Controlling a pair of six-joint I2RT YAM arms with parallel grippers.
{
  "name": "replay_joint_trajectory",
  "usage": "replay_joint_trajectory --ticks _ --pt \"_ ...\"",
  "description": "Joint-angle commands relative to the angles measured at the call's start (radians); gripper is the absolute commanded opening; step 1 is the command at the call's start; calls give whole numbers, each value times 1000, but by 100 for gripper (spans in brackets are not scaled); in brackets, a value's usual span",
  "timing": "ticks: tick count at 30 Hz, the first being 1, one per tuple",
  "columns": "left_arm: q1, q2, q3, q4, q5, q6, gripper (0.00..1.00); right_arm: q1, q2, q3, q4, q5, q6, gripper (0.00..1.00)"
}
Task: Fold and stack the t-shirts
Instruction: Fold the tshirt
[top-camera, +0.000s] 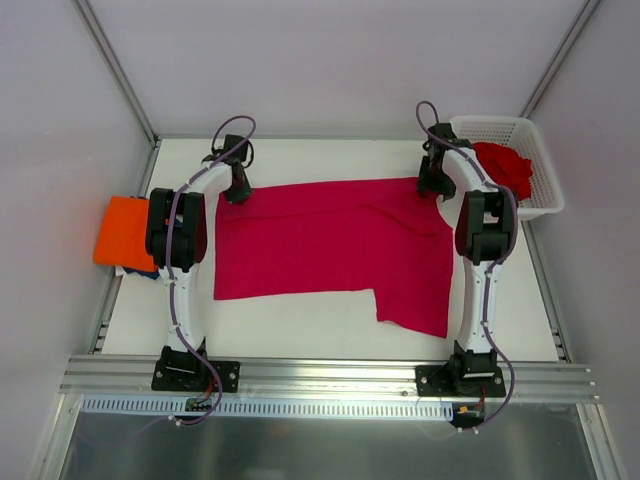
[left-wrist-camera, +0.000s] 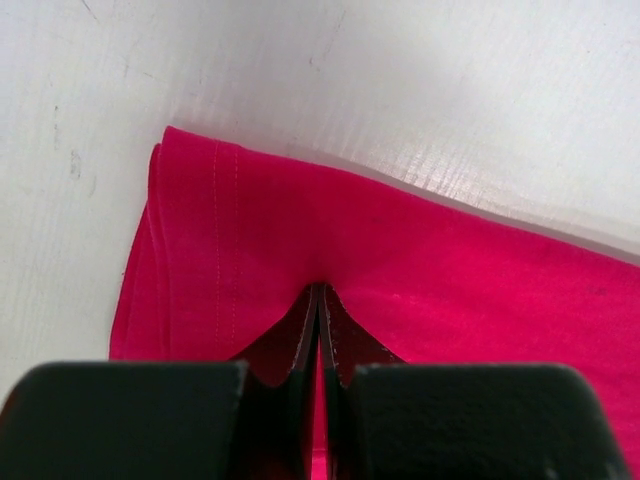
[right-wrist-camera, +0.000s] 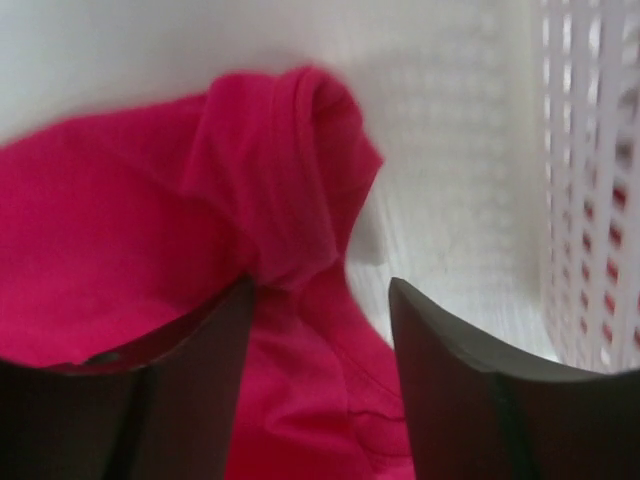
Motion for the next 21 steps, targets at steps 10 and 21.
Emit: replay_joint_trajectory --ticks 10,21 --pt "-155 -551 -297 262 -245 79 90 33 -614 -405 295 -114 -69 67" --pt "-284 -944 -622 98 -241 -43 79 162 -1068 -839 249 -85 61 70"
